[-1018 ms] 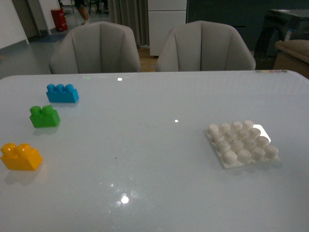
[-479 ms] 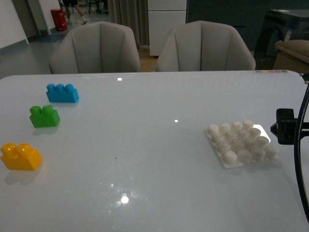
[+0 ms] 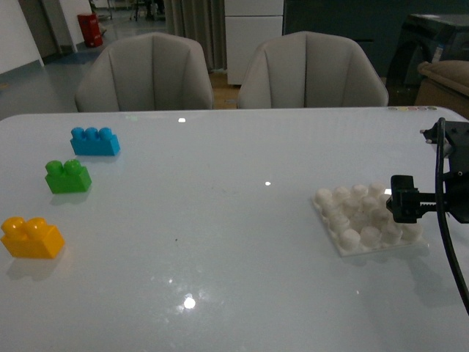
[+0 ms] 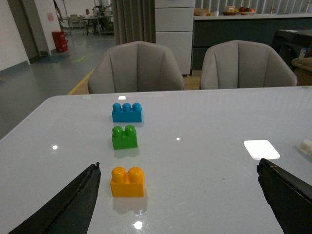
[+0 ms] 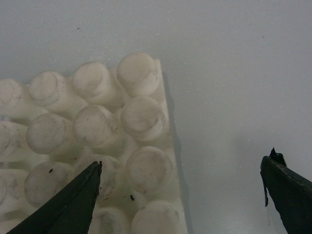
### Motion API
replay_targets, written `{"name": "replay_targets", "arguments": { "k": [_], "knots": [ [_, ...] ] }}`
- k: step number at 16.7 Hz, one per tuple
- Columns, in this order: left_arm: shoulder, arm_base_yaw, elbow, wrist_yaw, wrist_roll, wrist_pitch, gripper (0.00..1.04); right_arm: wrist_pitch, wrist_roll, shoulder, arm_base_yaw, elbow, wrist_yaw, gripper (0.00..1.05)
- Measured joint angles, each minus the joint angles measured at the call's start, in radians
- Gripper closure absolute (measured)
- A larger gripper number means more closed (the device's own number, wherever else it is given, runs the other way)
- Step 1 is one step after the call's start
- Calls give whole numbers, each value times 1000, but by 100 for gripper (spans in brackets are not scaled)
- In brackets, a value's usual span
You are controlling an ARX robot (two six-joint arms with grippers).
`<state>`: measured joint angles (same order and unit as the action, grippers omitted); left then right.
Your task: Insert yellow block into base center
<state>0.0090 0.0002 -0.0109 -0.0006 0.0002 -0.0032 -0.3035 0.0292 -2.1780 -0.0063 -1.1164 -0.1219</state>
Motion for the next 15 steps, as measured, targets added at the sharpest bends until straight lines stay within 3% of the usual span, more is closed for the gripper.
{"name": "replay_targets", "arguments": {
  "k": [11,15],
  "knots": [
    [0,0,0,0,0,0,7,24,100,-80,53,-73,-20,6],
    [0,0,0,0,0,0,7,37,136,-80,114,-74,-24,6]
  ]
}}
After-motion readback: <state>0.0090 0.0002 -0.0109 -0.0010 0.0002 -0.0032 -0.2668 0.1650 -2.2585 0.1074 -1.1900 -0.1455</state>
